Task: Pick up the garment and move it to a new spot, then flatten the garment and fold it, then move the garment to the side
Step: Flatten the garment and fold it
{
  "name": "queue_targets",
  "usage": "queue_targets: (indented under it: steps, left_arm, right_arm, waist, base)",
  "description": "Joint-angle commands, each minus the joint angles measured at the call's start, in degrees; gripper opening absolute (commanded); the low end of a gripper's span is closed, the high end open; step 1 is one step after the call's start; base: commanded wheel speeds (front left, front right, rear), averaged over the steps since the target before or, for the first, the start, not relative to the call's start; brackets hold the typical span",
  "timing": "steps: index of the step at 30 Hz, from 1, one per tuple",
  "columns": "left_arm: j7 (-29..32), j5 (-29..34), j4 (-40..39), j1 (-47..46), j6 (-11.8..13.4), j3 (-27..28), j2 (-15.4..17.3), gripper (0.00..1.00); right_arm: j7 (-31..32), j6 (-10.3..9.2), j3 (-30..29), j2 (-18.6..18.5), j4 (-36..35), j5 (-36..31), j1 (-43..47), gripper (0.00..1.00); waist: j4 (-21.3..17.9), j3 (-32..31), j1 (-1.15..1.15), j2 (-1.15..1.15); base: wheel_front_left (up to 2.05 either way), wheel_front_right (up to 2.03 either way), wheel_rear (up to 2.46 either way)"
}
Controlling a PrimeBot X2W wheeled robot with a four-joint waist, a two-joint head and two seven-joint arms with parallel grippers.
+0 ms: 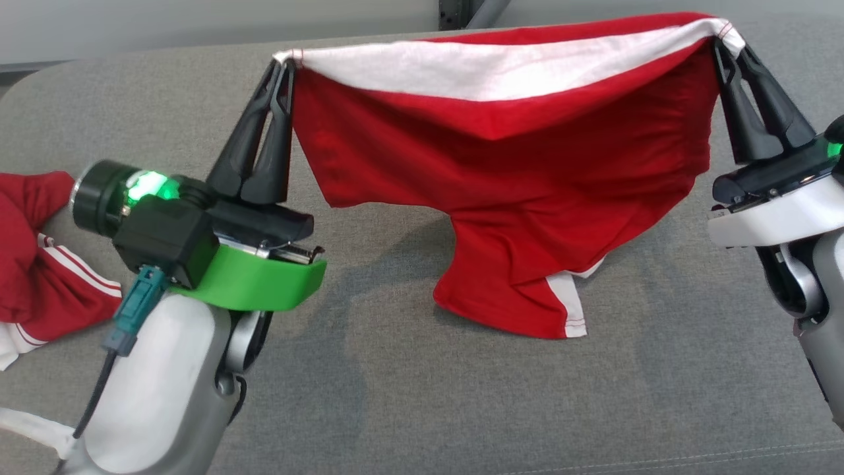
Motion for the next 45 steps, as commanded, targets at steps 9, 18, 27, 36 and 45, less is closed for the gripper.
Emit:
queue_targets:
  steps: [9,18,27,36,45]
  left_arm:
    - [4.91,2.80,-9.79,-9.94,1.17,2.12,2.43,0.00]
    - [6.69,1.21,-9.40,-12.73,0.03,1.47,1.67,0.00]
    - [3.20,-1.59,4.37,-25.89,-5.90,0.81,-1.73,0.00]
    - [-1.60,-0.65,28.51,-44.19,-9.81,2.43,-5.70,0.00]
    - [-1.94,0.13,38.94,-48.98,-10.67,10.22,-10.11,0.00]
  right_arm:
    - [7.62,-0.06,-6.71,1.57,-16.99,-4.55,1.99,0.00]
    - [10.75,-0.06,-7.29,2.61,-17.89,-3.32,2.30,0.00]
    - [9.89,-0.06,-4.17,1.29,-8.08,-0.12,-10.60,0.00]
    - [1.87,-0.06,1.38,5.58,14.82,1.42,-32.98,0.00]
    - [-0.56,-0.05,0.01,15.61,28.81,0.55,-44.29,0.00]
  waist:
    - [-1.46,-2.93,0.00,0.00]
    - [-1.75,-2.27,0.00,0.00]
    - [-1.34,2.26,0.00,0.00]
    - [-1.80,6.94,0.00,0.00]
    - [-2.24,12.70,0.00,0.00]
  base:
    - [0.00,0.00,0.00]
    - [0.00,0.00,0.00]
    - [0.00,0.00,0.00]
    - [0.00,0.00,0.00]
    - [0.00,0.00,0.00]
